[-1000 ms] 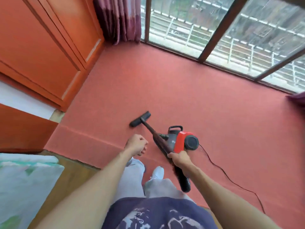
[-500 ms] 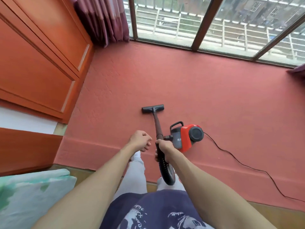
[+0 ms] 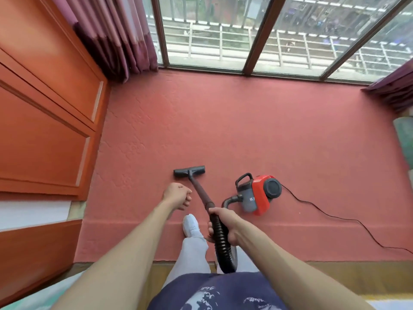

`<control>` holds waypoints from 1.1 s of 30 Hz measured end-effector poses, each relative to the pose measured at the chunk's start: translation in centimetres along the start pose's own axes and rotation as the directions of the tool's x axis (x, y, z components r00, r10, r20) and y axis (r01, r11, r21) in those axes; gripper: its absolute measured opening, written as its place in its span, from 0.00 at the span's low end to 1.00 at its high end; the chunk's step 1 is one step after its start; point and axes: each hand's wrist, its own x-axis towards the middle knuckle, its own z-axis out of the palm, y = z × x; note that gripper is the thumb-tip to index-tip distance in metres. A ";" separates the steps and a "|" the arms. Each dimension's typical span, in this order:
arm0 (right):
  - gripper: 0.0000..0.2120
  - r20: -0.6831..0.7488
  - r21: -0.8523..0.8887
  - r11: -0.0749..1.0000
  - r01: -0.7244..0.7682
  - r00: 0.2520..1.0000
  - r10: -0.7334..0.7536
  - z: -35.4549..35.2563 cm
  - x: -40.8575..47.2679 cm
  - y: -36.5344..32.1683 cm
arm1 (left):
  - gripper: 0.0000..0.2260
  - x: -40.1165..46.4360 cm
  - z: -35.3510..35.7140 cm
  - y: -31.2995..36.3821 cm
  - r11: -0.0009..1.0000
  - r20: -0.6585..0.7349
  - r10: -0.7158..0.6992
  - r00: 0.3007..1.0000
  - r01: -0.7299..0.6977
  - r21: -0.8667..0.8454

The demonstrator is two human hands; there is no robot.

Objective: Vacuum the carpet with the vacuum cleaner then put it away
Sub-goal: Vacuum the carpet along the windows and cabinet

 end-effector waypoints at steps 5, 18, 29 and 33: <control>0.09 -0.079 0.259 0.960 0.104 0.993 -0.086 3.4 1.9 -0.2 | 0.08 1.5 0.8 2.9 0.993 0.001 0.099 0.995 -0.098 0.068; 0.09 -0.097 0.403 0.882 0.246 0.969 -0.226 3.1 6.7 -15.1 | 0.10 4.5 -2.5 5.4 0.962 -0.127 0.150 0.981 -0.115 0.249; 0.10 -0.152 0.637 0.738 0.221 0.975 -0.161 -3.2 6.1 -16.6 | 0.09 7.3 3.2 16.6 0.958 0.026 0.152 0.988 -0.154 0.243; 0.09 -0.208 0.593 0.755 0.280 0.959 -0.193 -5.4 9.4 -23.3 | 0.09 9.8 5.5 20.1 0.946 0.057 0.173 0.983 -0.182 0.269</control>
